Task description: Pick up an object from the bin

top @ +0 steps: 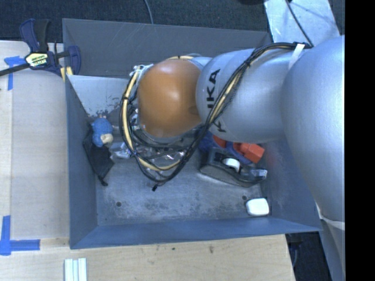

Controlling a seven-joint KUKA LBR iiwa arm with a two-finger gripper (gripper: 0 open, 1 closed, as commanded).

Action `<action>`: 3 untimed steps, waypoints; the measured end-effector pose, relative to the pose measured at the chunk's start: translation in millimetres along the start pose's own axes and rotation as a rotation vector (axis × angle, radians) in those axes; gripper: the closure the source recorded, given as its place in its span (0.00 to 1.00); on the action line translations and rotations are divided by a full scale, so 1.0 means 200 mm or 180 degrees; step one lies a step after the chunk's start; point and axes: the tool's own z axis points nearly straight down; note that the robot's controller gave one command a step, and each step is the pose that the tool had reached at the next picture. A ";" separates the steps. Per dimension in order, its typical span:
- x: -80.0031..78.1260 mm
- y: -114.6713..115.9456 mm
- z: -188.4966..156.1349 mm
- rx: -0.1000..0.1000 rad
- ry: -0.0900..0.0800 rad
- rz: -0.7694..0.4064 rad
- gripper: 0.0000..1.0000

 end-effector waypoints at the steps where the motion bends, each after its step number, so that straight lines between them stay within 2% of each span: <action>1: -0.40 -0.07 -0.03 0.0004 -0.0022 -0.0946 0.00; 2: -0.37 -0.07 0.16 -0.0010 0.0006 -0.2507 0.00; 3: -0.31 0.04 0.16 -0.0012 -0.0002 -0.3433 0.00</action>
Offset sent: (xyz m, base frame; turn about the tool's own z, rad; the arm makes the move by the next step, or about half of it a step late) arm 0.0584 0.0521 0.0049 -0.2981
